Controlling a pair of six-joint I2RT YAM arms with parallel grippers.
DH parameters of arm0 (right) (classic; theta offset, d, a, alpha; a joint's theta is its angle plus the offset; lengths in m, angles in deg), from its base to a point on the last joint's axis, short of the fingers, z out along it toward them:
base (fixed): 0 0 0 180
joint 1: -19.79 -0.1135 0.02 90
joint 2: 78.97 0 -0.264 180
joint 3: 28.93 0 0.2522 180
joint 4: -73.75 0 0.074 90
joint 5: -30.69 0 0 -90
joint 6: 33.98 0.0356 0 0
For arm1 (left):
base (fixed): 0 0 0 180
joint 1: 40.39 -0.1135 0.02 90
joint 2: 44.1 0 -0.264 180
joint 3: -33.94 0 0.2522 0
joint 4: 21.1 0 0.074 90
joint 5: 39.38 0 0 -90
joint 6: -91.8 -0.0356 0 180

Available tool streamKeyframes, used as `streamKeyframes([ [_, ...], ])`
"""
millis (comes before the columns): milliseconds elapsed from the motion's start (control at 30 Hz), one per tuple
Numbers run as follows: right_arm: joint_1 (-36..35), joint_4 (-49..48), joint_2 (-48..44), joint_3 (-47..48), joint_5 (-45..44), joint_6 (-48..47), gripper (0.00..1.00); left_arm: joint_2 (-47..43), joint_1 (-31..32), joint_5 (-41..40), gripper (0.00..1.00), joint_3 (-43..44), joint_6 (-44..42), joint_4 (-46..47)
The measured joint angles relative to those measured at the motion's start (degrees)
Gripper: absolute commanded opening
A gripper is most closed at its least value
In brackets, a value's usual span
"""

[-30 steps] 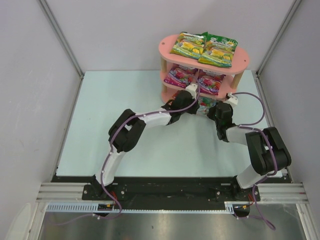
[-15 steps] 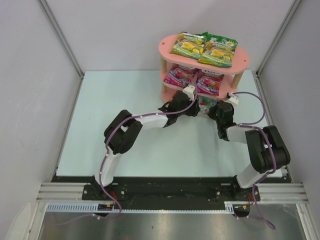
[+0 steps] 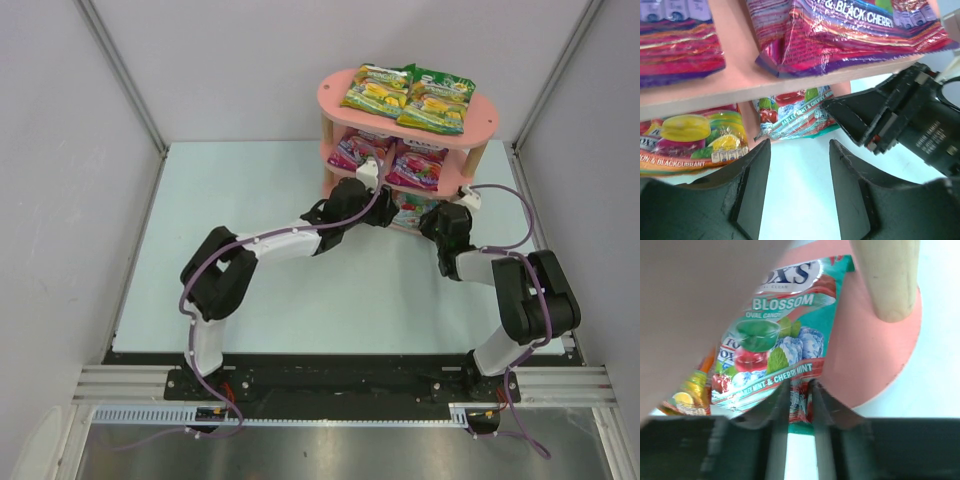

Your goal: Place and organize the candy bags onto the shelf

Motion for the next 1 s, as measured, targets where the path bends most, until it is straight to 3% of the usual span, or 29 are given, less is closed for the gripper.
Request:
streamKeyframes([
  [167,0.8,1.5,0.1,0.0,0.2,-0.1,0.48,-3.9,0.0,0.0,0.54,-4.4,0.7,0.1],
  [433,1.2,7.6,-3.2,0.0,1.1,-0.7,0.52,-15.1,0.1,-1.4,0.55,-16.0,1.9,1.2],
  [700,1.2,10.7,-18.2,-0.8,1.5,-0.1,0.54,-24.7,0.1,-4.5,0.68,-27.7,4.9,1.4],
  [733,1.2,11.8,-20.8,-1.1,1.6,0.2,0.58,-26.1,0.2,-4.9,0.69,-29.1,5.4,0.5],
  [767,1.2,12.7,-22.8,-1.6,1.6,0.6,0.71,-27.3,0.2,-5.3,0.70,-30.1,5.8,-0.4],
  [800,1.2,14.4,-25.3,-2.1,1.8,1.0,0.75,-28.9,0.2,-5.8,0.70,-31.1,6.0,-1.8],
  [833,1.2,15.9,-27.4,-2.7,2.0,1.5,0.98,-30.7,0.3,-6.3,0.73,-32.0,6.3,-3.2],
  [1000,1.2,27.0,-41.0,-8.1,4.8,1.9,1.00,-41.7,0.7,-9.0,0.92,-36.5,7.4,-9.2],
])
